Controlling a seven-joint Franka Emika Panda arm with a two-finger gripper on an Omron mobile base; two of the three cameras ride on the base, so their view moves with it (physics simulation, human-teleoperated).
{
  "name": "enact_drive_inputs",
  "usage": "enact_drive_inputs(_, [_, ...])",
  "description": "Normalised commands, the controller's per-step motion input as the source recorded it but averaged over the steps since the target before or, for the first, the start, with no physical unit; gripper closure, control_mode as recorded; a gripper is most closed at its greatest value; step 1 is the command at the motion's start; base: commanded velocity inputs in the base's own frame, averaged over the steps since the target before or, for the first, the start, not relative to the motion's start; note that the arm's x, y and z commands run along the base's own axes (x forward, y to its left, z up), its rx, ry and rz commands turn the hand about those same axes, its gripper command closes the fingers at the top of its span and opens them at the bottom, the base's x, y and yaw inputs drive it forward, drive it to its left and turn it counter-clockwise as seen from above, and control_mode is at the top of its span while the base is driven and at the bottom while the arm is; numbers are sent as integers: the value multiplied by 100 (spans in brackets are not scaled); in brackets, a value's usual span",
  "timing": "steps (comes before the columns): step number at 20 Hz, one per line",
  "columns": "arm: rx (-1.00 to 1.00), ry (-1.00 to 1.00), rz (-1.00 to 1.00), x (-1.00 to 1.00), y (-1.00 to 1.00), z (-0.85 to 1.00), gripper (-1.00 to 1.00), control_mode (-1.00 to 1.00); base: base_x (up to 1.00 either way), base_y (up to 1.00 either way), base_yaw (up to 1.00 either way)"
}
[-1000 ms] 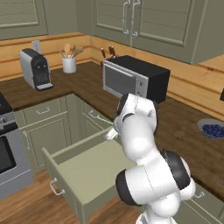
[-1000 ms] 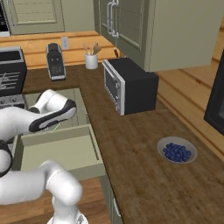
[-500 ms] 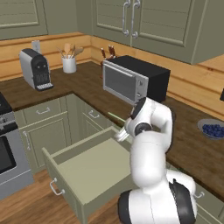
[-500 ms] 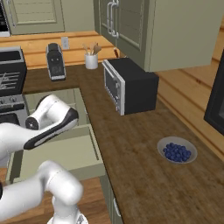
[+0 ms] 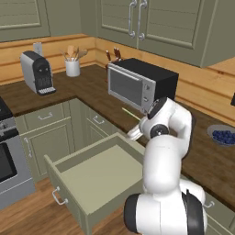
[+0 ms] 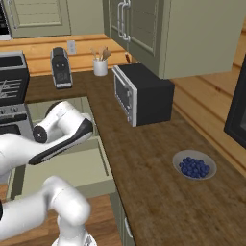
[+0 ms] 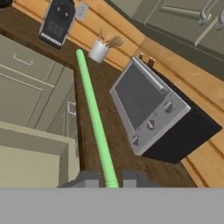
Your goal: Take a straw from the drawer in front and place it inside the glass cup on the dining counter.
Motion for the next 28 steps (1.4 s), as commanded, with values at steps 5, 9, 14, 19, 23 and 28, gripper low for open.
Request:
enact_drive_inputs(5, [11, 17, 0, -17, -1, 100, 100, -100, 0, 0, 0])
enact_drive_inputs(9, [10, 17, 1, -26, -2, 77, 100, -100, 0, 0, 0])
enact_drive_inputs(14, [0, 0, 0, 0, 0, 0, 100, 100, -85, -4, 5])
enact_drive_inputs(19, [0, 0, 0, 0, 0, 0, 100, 100, -99, 39, 34])
enact_drive_inputs(23, [0, 0, 0, 0, 0, 0, 100, 100, -31, 79, 75])
enact_drive_inputs(28, [0, 0, 0, 0, 0, 0, 100, 100, -2, 82, 79])
